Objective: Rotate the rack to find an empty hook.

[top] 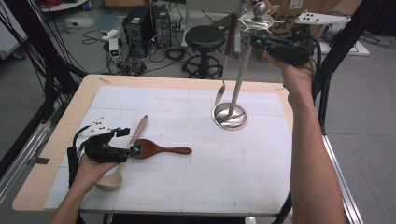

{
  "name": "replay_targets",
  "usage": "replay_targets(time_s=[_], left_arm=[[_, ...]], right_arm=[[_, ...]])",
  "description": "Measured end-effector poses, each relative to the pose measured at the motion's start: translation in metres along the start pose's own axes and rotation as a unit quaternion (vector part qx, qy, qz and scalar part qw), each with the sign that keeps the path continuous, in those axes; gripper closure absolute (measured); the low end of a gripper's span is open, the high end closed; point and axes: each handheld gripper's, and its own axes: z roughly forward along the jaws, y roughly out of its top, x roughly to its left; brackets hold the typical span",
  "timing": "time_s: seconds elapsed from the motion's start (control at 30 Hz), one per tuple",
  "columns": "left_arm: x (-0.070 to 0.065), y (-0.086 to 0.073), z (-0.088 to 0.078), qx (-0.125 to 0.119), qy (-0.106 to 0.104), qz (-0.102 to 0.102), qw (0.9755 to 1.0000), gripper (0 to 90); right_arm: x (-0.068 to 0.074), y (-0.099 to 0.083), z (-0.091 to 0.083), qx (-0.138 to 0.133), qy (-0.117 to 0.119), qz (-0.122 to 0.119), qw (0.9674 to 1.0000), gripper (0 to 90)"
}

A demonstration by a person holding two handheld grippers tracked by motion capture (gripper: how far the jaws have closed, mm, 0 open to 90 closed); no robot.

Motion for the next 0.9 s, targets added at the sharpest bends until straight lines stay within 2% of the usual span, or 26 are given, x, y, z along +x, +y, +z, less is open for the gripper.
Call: replay_targets(time_s=[0.2, 0.57, 0.9], left_arm=[[0.000, 0.000, 0.000, 0.000, 0.000, -0.001, 1.0000, 17.8], [0.000, 0.000, 0.000, -0.001, -0.001, -0.002, 1.0000, 17.8], [0.000, 0.000, 0.000, 0.000, -0.001, -0.002, 1.0000, 17.8]], right_arm=[[-0.005, -0.002, -0.012, 0.000, 0.000, -0.003, 1.0000, 89.5], [-0.016, -0.005, -0.031, -0.006, -0.019, 0.003, 0.9998, 89.5], [-0.021, -0.005, -0.039, -0.019, -0.028, 0.009, 0.9994, 89.5]])
